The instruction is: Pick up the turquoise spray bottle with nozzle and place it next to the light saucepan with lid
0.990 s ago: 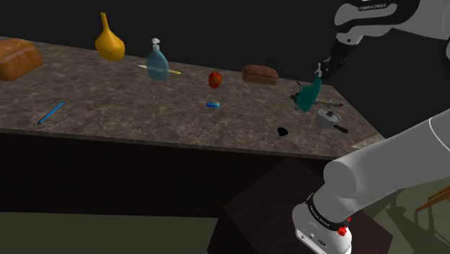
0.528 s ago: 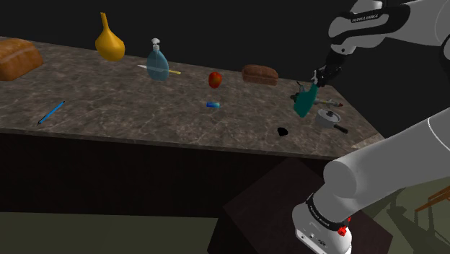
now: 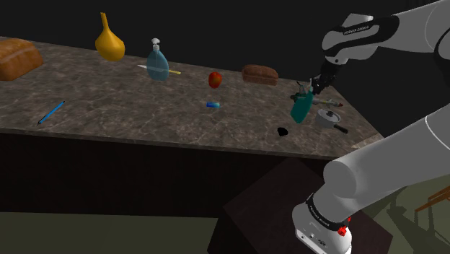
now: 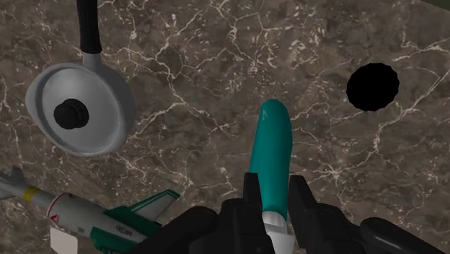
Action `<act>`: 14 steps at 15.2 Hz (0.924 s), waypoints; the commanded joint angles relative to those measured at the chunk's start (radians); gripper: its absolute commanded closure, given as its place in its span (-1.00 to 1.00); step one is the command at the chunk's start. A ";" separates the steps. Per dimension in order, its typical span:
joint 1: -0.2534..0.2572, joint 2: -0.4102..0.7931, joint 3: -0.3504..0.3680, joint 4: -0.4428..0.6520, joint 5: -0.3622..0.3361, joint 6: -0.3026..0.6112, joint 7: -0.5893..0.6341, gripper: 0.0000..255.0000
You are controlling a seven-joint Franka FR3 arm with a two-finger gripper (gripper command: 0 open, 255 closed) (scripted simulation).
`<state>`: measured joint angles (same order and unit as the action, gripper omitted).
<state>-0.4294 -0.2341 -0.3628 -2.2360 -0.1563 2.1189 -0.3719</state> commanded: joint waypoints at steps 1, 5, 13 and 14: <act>-0.001 0.008 -0.004 -0.018 0.001 0.027 -0.002 1.00; -0.001 0.029 -0.009 -0.054 0.003 0.083 -0.003 1.00; -0.002 0.045 -0.013 -0.077 0.006 0.122 -0.004 1.00; -0.002 0.045 -0.013 -0.077 0.006 0.122 -0.004 1.00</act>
<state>-0.4310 -0.1890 -0.3757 -2.3133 -0.1505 2.2406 -0.3758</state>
